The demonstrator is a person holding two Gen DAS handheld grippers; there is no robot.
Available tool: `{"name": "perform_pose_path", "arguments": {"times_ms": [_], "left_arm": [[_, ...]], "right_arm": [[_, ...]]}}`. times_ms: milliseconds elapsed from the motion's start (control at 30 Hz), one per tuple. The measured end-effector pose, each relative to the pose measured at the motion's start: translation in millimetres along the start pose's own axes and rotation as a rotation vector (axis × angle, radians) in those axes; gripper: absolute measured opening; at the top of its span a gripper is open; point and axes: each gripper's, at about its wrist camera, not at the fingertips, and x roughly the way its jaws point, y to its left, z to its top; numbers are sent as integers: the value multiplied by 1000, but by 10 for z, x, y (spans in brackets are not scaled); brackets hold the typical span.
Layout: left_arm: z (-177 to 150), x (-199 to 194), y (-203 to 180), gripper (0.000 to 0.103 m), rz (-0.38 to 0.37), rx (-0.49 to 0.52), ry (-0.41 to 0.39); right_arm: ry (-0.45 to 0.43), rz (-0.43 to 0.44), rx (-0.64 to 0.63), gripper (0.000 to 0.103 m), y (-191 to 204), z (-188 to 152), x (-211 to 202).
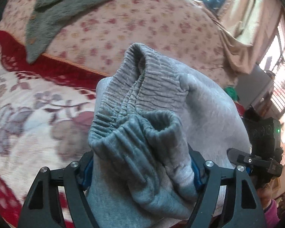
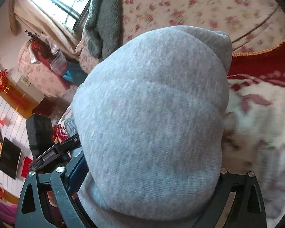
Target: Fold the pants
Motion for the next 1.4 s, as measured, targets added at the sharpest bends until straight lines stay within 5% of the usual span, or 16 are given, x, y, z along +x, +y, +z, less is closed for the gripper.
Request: {"name": "perform_pose_path", "arguments": {"times_ms": [300,633,800,1033,1400], "left_arm": [[-209,362,-670,77,-52,56,71],[-452,521,-830,82,38,126,101],[-433,427,-877,93,119,188,78],[-462,190,-1009,94,192,270,25],[-377,-151,-1378,94,282,355,-104]], "right_arm": [[-40,-103,50,100,-404,-49,-591],[-27,-143,161,103,-959,-341,-605],[-25,-177,164,103,-919,-364,-693],[-20,-310,143,103,-765,-387,-891],[-158,-501,14,103,-311,-450,-1357]]}}
